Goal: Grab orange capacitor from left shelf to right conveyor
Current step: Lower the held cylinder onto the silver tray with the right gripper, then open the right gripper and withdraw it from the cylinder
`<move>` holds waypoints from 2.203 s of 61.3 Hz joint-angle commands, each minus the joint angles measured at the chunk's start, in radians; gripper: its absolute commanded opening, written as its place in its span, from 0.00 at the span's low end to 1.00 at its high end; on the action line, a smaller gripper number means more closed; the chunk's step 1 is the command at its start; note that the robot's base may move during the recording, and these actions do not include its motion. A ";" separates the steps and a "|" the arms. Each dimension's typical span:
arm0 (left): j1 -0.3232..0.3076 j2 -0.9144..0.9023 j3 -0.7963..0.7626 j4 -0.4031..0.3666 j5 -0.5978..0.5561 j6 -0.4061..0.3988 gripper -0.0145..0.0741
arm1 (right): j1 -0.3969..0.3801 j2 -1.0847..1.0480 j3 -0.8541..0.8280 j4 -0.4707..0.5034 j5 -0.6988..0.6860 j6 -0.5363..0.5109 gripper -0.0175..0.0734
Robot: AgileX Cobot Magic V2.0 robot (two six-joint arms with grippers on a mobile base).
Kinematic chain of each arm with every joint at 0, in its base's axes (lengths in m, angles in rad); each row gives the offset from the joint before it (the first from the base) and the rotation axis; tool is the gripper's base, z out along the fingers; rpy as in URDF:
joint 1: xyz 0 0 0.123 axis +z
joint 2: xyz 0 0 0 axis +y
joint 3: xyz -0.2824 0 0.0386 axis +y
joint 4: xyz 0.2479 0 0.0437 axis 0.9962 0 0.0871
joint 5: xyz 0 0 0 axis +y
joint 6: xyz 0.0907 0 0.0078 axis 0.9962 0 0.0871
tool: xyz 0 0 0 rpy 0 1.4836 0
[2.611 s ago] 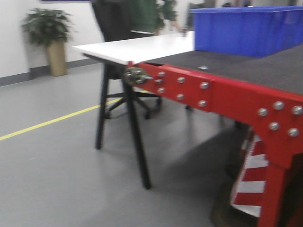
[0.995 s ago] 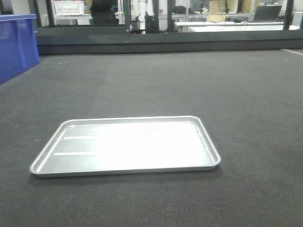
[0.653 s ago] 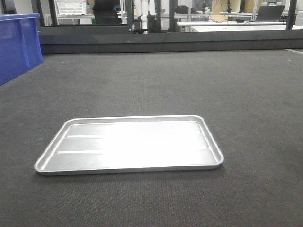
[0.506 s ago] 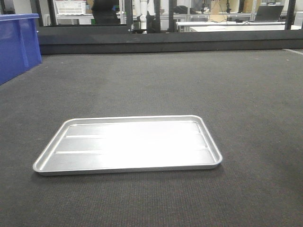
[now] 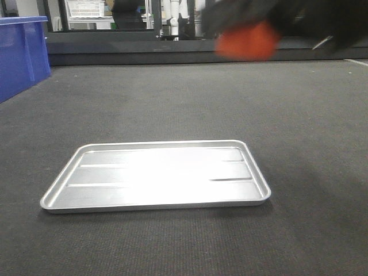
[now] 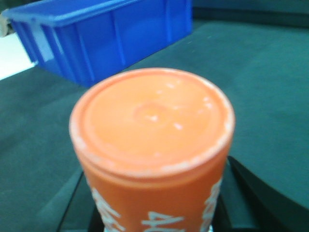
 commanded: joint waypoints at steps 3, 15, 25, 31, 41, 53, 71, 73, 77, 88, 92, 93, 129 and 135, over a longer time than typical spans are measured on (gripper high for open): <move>-0.002 -0.007 0.022 -0.002 -0.091 -0.006 0.02 | 0.001 0.167 -0.036 -0.002 -0.318 -0.094 0.25; -0.002 -0.007 0.022 -0.002 -0.091 -0.006 0.02 | 0.001 0.422 -0.036 0.042 -0.596 -0.143 0.25; -0.002 -0.007 0.022 -0.002 -0.091 -0.006 0.02 | 0.001 0.570 -0.036 0.106 -0.759 -0.143 0.26; -0.002 -0.007 0.022 -0.002 -0.091 -0.006 0.02 | 0.001 0.619 -0.038 0.140 -0.764 -0.143 0.26; -0.002 -0.007 0.022 -0.002 -0.091 -0.006 0.02 | 0.001 0.658 -0.038 0.149 -0.765 -0.143 0.31; -0.002 -0.007 0.022 -0.002 -0.091 -0.006 0.02 | 0.001 0.658 -0.038 0.148 -0.765 -0.143 0.70; -0.002 -0.007 0.022 -0.002 -0.091 -0.006 0.02 | 0.001 0.640 -0.038 0.118 -0.766 -0.143 0.85; -0.002 -0.007 0.022 -0.002 -0.091 -0.006 0.02 | 0.001 0.634 -0.038 0.118 -0.766 -0.143 0.85; -0.002 -0.007 0.022 -0.002 -0.091 -0.006 0.02 | 0.001 0.617 -0.038 0.118 -0.766 -0.145 0.85; -0.002 -0.007 0.022 -0.002 -0.091 -0.006 0.02 | 0.001 0.544 -0.062 0.118 -0.766 -0.185 0.85; -0.002 -0.007 0.022 -0.002 -0.091 -0.006 0.02 | 0.001 0.516 -0.080 0.118 -0.766 -0.186 0.85; -0.002 -0.007 0.022 -0.002 -0.091 -0.006 0.02 | 0.001 0.510 -0.083 0.118 -0.766 -0.186 0.85; -0.002 -0.007 0.022 -0.002 -0.091 -0.006 0.02 | 0.001 -0.077 -0.095 0.115 -0.243 -0.171 0.26; -0.002 -0.007 0.022 -0.002 -0.091 -0.006 0.02 | 0.001 -0.184 -0.095 0.115 -0.114 -0.165 0.25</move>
